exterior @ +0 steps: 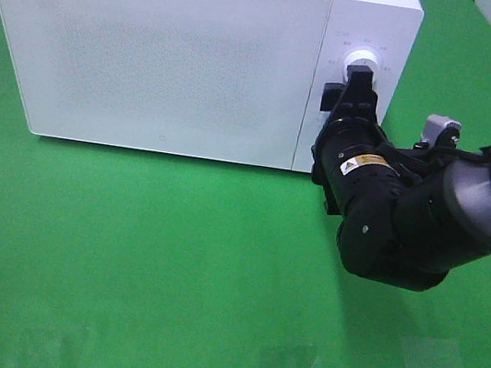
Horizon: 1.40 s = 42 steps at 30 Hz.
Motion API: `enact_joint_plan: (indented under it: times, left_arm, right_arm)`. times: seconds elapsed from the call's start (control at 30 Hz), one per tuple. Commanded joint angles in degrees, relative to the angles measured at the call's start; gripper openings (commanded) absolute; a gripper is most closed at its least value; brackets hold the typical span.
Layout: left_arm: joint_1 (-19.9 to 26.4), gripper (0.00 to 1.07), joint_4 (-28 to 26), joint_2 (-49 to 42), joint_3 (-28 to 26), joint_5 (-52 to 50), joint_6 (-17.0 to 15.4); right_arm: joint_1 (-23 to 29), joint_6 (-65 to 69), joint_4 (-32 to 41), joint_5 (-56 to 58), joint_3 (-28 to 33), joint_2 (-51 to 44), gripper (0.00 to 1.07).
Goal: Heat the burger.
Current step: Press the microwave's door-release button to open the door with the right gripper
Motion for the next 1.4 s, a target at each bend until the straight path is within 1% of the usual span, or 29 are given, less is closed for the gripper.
enact_joint_plan:
  times: [0.03, 0.13, 0.17, 0.23, 0.27, 0.3, 0.33, 0.37, 0.47, 0.5, 0.6, 0.63, 0.67, 0.7, 0.73, 0.77, 0.8, 0.87, 0.9, 0.93, 1.1, 1.13, 1.17, 1.2, 1.23, 1.3, 1.33, 1.37, 1.4]
  left_arm:
    - [0.11, 1.00, 0.00, -0.86, 0.00, 0.17, 0.00]
    - [0.11, 1.00, 0.00, -0.86, 0.00, 0.17, 0.00]
    - [0.11, 1.00, 0.00, -0.86, 0.00, 0.17, 0.00]
    - [0.11, 1.00, 0.00, -0.86, 0.00, 0.17, 0.00]
    - [0.11, 1.00, 0.00, -0.86, 0.00, 0.17, 0.00]
    - [0.11, 1.00, 0.00, -0.86, 0.00, 0.17, 0.00]
    - [0.11, 1.00, 0.00, -0.86, 0.00, 0.17, 0.00]
    - [0.11, 1.00, 0.00, -0.86, 0.00, 0.17, 0.00]
    - [0.11, 1.00, 0.00, -0.86, 0.00, 0.17, 0.00]
    - [0.11, 1.00, 0.00, -0.86, 0.00, 0.17, 0.00]
    - [0.11, 1.00, 0.00, -0.86, 0.00, 0.17, 0.00]
    - [0.11, 1.00, 0.00, -0.86, 0.00, 0.17, 0.00]
    - [0.11, 1.00, 0.00, -0.86, 0.00, 0.17, 0.00]
    - [0.11, 1.00, 0.00, -0.86, 0.00, 0.17, 0.00]
    - [0.11, 1.00, 0.00, -0.86, 0.00, 0.17, 0.00]
    - [0.11, 1.00, 0.00, -0.86, 0.00, 0.17, 0.00]
    - [0.11, 1.00, 0.00, -0.86, 0.00, 0.17, 0.00]
    - [0.11, 1.00, 0.00, -0.86, 0.00, 0.17, 0.00]
    - [0.11, 1.00, 0.00, -0.86, 0.00, 0.17, 0.00]
    - [0.11, 1.00, 0.00, -0.86, 0.00, 0.17, 0.00]
    - [0.11, 1.00, 0.00, -0.86, 0.00, 0.17, 0.00]
    - [0.11, 1.00, 0.00, -0.86, 0.00, 0.17, 0.00]
    - [0.11, 1.00, 0.00, -0.86, 0.00, 0.17, 0.00]
    - [0.11, 1.00, 0.00, -0.86, 0.00, 0.17, 0.00]
    - [0.11, 1.00, 0.00, -0.86, 0.00, 0.17, 0.00]
    - [0.11, 1.00, 0.00, -0.86, 0.00, 0.17, 0.00]
    - [0.11, 1.00, 0.00, -0.86, 0.00, 0.17, 0.00]
    - [0.11, 1.00, 0.00, -0.86, 0.00, 0.17, 0.00]
    - [0.11, 1.00, 0.00, -0.86, 0.00, 0.17, 0.00]
  right_arm:
    - [-0.17, -3.44, -4.76, -1.72, 1.03, -3.04, 0.67]
    - [-0.17, -6.82, -8.54, 4.35, 4.18, -6.47, 0.67]
    - [-0.17, -6.82, -8.54, 4.35, 4.18, -6.47, 0.67]
    - [-0.17, -13.24, -10.89, 13.06, 5.96, -9.57, 0.67]
    - [-0.17, -13.24, -10.89, 13.06, 5.96, -9.57, 0.67]
    - [-0.17, -17.07, -11.57, 16.79, 6.25, -10.77, 0.67]
    - [-0.17, -17.07, -11.57, 16.79, 6.25, -10.77, 0.67]
    - [-0.17, -21.37, -12.72, 20.45, 6.25, -11.97, 0.67]
    - [-0.17, -23.43, -13.24, 22.40, 6.25, -12.55, 0.67]
    - [-0.23, -27.39, -13.98, 26.13, 6.25, -14.04, 0.67]
    - [-0.29, -31.74, -13.98, 29.05, 6.13, -15.41, 0.67]
    - [-0.29, -36.61, -13.98, 31.57, 6.13, -16.84, 0.67]
    - [-0.29, -36.61, -13.98, 31.57, 6.13, -16.84, 0.67]
    - [-0.29, -41.42, -13.98, 34.66, 6.13, -18.05, 0.67]
    - [-0.29, -41.42, -13.98, 34.66, 6.13, -18.05, 0.67]
    - [-0.29, -45.84, -13.92, 37.87, 6.13, -19.19, 0.67]
    - [-0.29, -45.84, -13.92, 37.87, 6.13, -19.19, 0.67]
    - [-0.29, -53.00, -13.87, 42.57, 6.13, -20.63, 0.67]
    - [-0.29, -53.00, -13.87, 42.57, 6.13, -20.63, 0.67]
    - [-0.29, -56.84, -13.87, 44.23, 6.13, -21.31, 0.67]
    - [-1.26, -60.22, -14.15, 46.93, 6.13, -22.52, 0.67]
    - [-2.64, -61.36, -15.70, 49.10, 6.02, -23.72, 0.67]
    - [-2.64, -61.36, -15.70, 49.10, 6.02, -23.72, 0.67]
    - [-4.18, -61.76, -18.85, 52.20, 5.39, -25.21, 0.67]
    - [-4.18, -61.76, -18.85, 52.20, 5.39, -25.21, 0.67]
    - [-7.62, -61.76, -27.62, 61.48, 3.32, -28.13, 0.67]
    - [-7.62, -61.76, -27.62, 61.48, 3.32, -28.13, 0.67]
    - [-9.00, -61.76, -30.88, 65.49, 2.29, -29.62, 0.67]
    - [-9.00, -61.76, -30.88, 65.49, 2.29, -29.62, 0.67]
